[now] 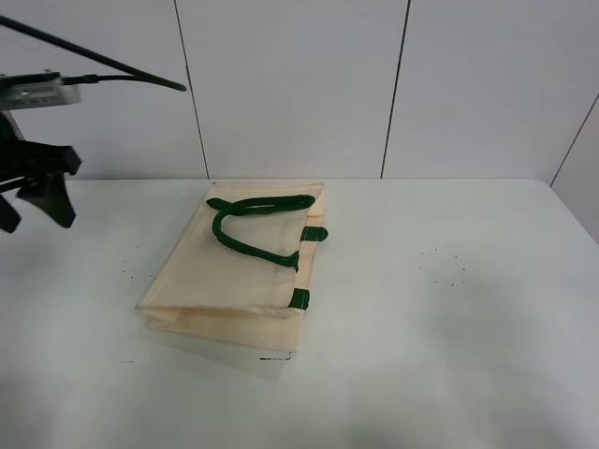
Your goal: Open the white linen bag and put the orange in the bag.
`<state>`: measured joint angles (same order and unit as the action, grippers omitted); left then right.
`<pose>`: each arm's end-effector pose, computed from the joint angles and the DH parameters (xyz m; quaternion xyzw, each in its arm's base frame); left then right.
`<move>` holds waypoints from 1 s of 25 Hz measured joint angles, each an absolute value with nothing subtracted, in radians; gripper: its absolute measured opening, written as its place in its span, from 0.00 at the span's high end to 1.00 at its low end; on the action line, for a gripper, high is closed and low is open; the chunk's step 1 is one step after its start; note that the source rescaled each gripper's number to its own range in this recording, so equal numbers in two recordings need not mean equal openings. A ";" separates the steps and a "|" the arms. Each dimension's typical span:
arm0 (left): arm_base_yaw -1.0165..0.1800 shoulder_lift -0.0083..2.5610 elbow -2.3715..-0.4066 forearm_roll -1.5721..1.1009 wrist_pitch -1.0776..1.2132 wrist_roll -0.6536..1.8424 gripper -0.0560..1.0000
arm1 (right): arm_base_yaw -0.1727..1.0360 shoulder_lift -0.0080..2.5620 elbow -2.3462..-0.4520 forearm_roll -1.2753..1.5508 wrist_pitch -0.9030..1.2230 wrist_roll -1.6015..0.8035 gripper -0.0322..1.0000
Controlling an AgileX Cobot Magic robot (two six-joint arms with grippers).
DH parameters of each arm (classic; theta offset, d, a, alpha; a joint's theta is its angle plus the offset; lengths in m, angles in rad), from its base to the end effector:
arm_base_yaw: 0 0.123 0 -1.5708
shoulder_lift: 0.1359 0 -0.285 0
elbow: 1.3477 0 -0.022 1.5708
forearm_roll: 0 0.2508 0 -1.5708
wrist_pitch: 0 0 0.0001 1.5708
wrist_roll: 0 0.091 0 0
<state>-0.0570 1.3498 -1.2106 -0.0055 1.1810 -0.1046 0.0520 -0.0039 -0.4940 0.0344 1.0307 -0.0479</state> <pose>0.2570 -0.0151 0.3300 -0.0241 0.9855 -0.0162 0.1673 -0.0037 0.0025 0.2781 -0.0426 0.8447 0.0183 0.5333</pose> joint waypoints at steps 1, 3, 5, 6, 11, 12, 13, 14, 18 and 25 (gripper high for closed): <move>-0.057 1.274 -1.166 0.000 1.182 -0.105 0.30 | 0.052 -0.004 -0.494 0.034 1.031 -0.048 0.00; -0.057 1.139 -1.097 0.005 1.183 -0.102 0.30 | 0.052 -0.004 -0.494 0.034 1.031 -0.048 0.00; -0.057 0.995 -1.042 0.006 1.185 -0.078 0.30 | 0.052 -0.004 -0.494 0.034 1.031 -0.048 0.00; -0.057 0.939 -1.026 0.006 1.185 -0.064 0.30 | 0.052 -0.004 -0.494 0.034 1.031 -0.048 0.00; -0.057 0.685 -0.957 0.006 1.185 -0.039 0.23 | 0.052 -0.004 -0.494 0.034 1.031 -0.048 0.00; -0.057 0.651 -0.932 0.000 1.185 -0.047 0.20 | 0.052 -0.004 -0.494 0.034 1.031 -0.048 0.00; -0.057 0.626 -0.907 0.000 1.185 -0.053 0.18 | 0.052 -0.004 -0.494 0.034 1.031 -0.048 0.00; -0.057 0.600 -0.871 0.000 1.184 -0.057 0.17 | 0.052 -0.004 -0.494 0.034 1.031 -0.048 0.00; -0.057 0.525 -0.688 0.000 1.182 -0.041 0.15 | 0.052 -0.004 -0.493 0.034 1.031 -0.048 0.00; -0.057 0.438 -0.513 -0.037 1.090 0.013 0.15 | 0.052 -0.004 -0.493 0.034 1.031 -0.048 0.00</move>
<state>-0.0570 0.4379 -0.5128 -0.0370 1.0895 0.0131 0.0520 -0.0039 -0.4930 0.0344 1.0307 -0.0479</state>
